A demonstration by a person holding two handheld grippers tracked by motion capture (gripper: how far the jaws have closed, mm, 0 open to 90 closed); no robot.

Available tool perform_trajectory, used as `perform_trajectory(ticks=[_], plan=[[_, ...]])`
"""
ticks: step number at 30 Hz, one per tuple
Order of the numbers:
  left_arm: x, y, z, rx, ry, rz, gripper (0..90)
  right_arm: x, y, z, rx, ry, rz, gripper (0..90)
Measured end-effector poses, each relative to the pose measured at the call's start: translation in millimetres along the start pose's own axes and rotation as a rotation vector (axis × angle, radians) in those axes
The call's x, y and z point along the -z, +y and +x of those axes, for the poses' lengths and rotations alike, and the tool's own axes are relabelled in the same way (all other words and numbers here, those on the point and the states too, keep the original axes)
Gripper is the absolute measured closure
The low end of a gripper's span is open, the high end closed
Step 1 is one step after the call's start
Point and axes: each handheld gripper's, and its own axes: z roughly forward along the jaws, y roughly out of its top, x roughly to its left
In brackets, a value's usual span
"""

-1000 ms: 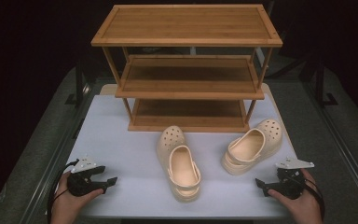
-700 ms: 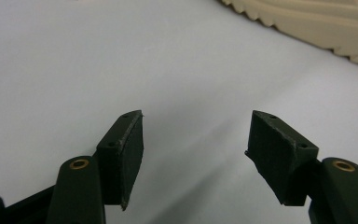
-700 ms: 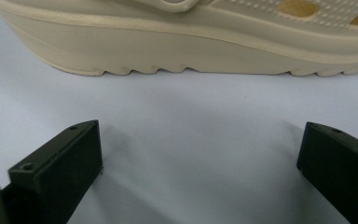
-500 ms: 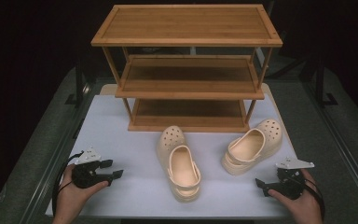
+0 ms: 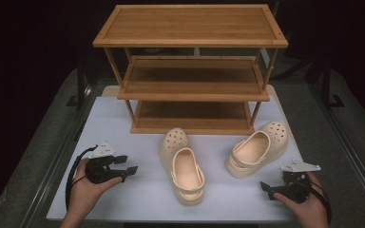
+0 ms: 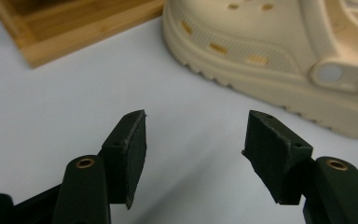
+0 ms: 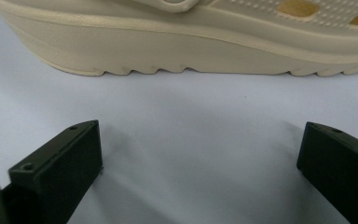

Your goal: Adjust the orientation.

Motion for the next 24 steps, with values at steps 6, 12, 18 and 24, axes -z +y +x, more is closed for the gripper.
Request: perform_trajectory(ticks=[6, 12, 18, 24], plan=[[-10.8, 19.9, -15.0, -0.037, -0.039, -0.015, 38.3, 0.0, -0.2, -0.1, 0.002, -0.001, -0.001, 0.0], [-28.2, 34.5, -31.6, -0.066, -0.090, -0.016, 38.3, 0.0, -0.1, 0.0, 0.001, 0.000, -0.001, 0.0], [-45.5, 48.8, -47.6, -0.093, -0.124, -0.017, 38.4, 0.0, -0.2, -0.1, 0.002, -0.001, -0.001, 0.0], [-63.2, 61.8, -56.1, -0.104, -0.138, -0.014, 38.6, 0.0, -0.3, -0.1, 0.002, -0.001, -0.002, 0.0]])
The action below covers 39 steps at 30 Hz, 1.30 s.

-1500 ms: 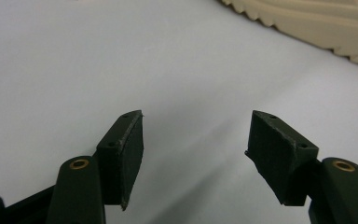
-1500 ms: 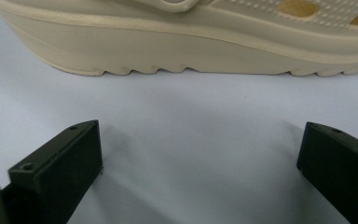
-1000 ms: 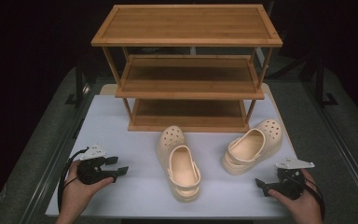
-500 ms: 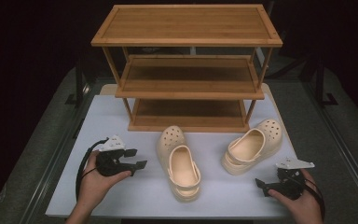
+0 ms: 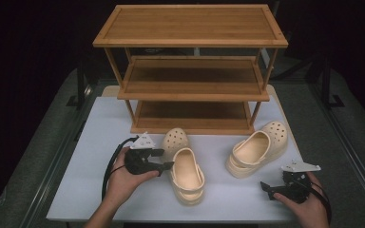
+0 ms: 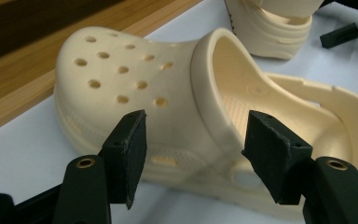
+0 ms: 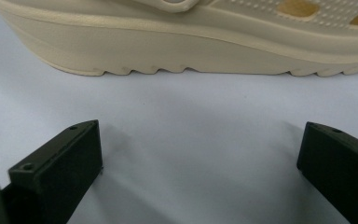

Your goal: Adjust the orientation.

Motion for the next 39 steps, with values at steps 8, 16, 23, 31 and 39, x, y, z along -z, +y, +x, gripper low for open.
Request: perform_trajectory(ticks=[8, 16, 23, 31, 39], plan=[[-18.6, 5.6, -0.8, -0.014, 0.035, 0.027, 39.1, 0.0, -0.1, 0.0, 0.000, 0.000, -0.001, 0.0], [-14.9, 2.5, 3.9, 0.001, 0.030, 0.024, 39.0, 0.0, -0.2, 0.1, 0.001, 0.000, -0.002, 0.0], [-7.4, 1.3, 3.6, -0.032, 0.025, 0.041, 51.0, 0.0, -0.2, 0.0, 0.002, 0.000, -0.003, 0.0], [11.5, -4.4, 16.6, -0.061, 0.088, 0.068, 73.4, 0.0, -0.3, 0.0, 0.002, 0.000, -0.003, 0.0], [12.8, -9.7, 18.1, -0.048, 0.071, 0.074, 67.1, 0.1, -0.2, 0.0, 0.003, -0.001, -0.001, 0.0]])
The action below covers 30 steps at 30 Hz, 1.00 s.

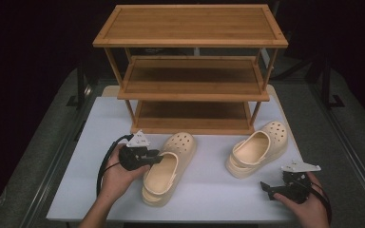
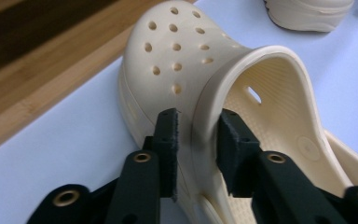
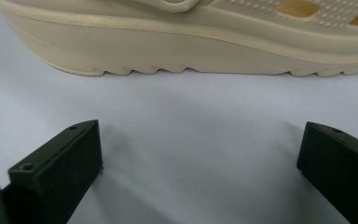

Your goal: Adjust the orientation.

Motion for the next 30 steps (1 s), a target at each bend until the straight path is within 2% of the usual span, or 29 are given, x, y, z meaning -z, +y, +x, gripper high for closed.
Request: perform_trajectory(ticks=[2, 8, 14, 16, 20, 23, 30], plan=[[-3.8, -4.9, -0.2, 0.019, -0.007, 0.019, 64.3, 0.0, -0.1, 0.0, 0.001, 0.000, -0.001, 0.0], [-8.0, -13.8, 1.8, 0.059, -0.004, 0.025, 62.3, 0.0, -0.1, 0.1, -0.002, 0.000, -0.001, 0.0], [-5.5, -13.7, 0.6, 0.043, 0.019, 0.023, 69.6, 0.0, -0.1, 0.1, 0.000, 0.000, -0.002, 0.0], [-3.9, -13.7, 0.9, 0.037, 0.040, 0.017, 75.1, 0.0, -0.1, 0.1, -0.001, 0.000, -0.002, 0.0], [-1.7, -13.2, 4.2, 0.006, 0.084, 0.023, 80.4, 0.0, -0.1, 0.1, -0.001, 0.000, -0.002, 0.0], [0.3, -13.5, 7.6, 0.002, 0.082, 0.021, 84.0, 0.0, -0.1, 0.1, -0.001, 0.000, -0.002, 0.0], [8.1, -12.0, 11.0, 0.002, 0.072, 0.001, 84.1, 0.0, -0.2, 0.1, -0.001, 0.000, -0.003, 0.0]])
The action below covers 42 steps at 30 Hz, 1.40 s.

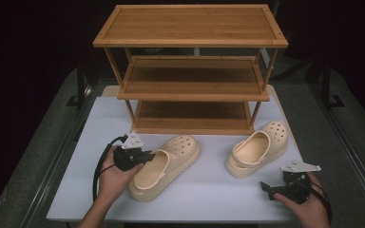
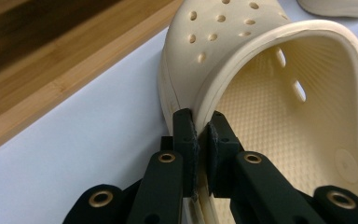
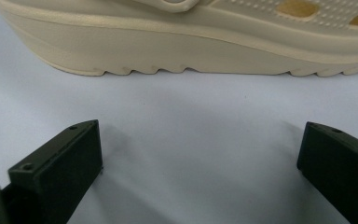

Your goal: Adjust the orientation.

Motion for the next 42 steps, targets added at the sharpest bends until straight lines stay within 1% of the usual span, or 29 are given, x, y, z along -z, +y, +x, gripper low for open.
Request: perform_trajectory(ticks=[5, 6, 7, 9, 12, 16, 17, 18, 19, 21, 30, 31, 32, 34, 37, 39, 42], plan=[[10.5, -1.2, 7.2, 0.016, 0.014, -0.020, 84.1, 0.0, 0.0, 0.0, 0.000, 0.000, 0.000, 0.0], [15.8, -3.4, 11.5, 0.018, 0.026, -0.030, 84.1, 0.0, 0.0, 0.0, 0.000, 0.000, 0.000, 0.0], [15.8, -3.4, 11.5, 0.018, 0.026, -0.030, 84.2, 0.0, 0.0, 0.0, 0.000, 0.000, 0.000, 0.0], [22.2, -7.0, 16.7, 0.031, 0.025, -0.029, 84.2, -0.1, 0.0, -0.1, -0.001, 0.001, 0.000, 0.0], [32.6, -15.5, 24.8, 0.043, 0.046, -0.030, 84.2, -0.1, 0.2, -0.3, -0.001, 0.002, 0.002, 0.0], [39.6, -29.5, 34.5, 0.079, 0.068, -0.035, 84.3, 0.0, 0.3, 0.0, -0.003, 0.001, 0.004, 0.0], [41.5, -32.5, 36.9, 0.083, 0.071, -0.033, 84.4, 0.0, 0.3, 0.1, -0.003, 0.001, 0.004, 0.0], [44.6, -37.6, 41.6, 0.091, 0.086, -0.033, 84.3, -0.1, 0.3, -0.1, -0.003, 0.001, 0.003, 0.0], [44.6, -37.6, 41.6, 0.091, 0.086, -0.033, 84.3, -0.1, 0.3, -0.1, -0.003, 0.001, 0.003, 0.0], [48.1, -42.3, 46.8, 0.101, 0.099, -0.033, 84.4, -0.1, 0.3, -0.2, -0.003, 0.002, 0.003, 0.0], [60.9, -66.2, 68.9, 0.152, 0.226, -0.029, 84.4, 0.0, 0.1, -0.2, -0.001, 0.001, 0.002, 0.0], [61.3, -67.8, 70.0, 0.155, 0.232, -0.029, 84.3, 0.0, 0.1, -0.2, -0.001, 0.001, 0.002, 0.0], [61.1, -69.9, 71.3, 0.164, 0.234, -0.038, 84.3, 0.0, 0.1, -0.2, -0.001, 0.002, 0.002, 0.0], [61.7, -72.0, 72.5, 0.171, 0.227, -0.038, 84.3, -0.1, 0.1, -0.3, 0.002, 0.001, 0.000, 0.0], [60.7, -73.0, 70.2, 0.168, 0.212, -0.035, 84.0, -0.1, 0.1, -0.3, 0.001, 0.001, 0.000, 0.0], [59.9, -72.1, 67.6, 0.157, 0.210, -0.027, 83.4, -0.1, 0.1, -0.1, 0.000, 0.001, 0.001, 0.0], [59.6, -70.6, 64.7, 0.156, 0.216, -0.019, 82.5, -0.1, 0.0, -0.2, 0.003, 0.000, -0.002, 0.0]])
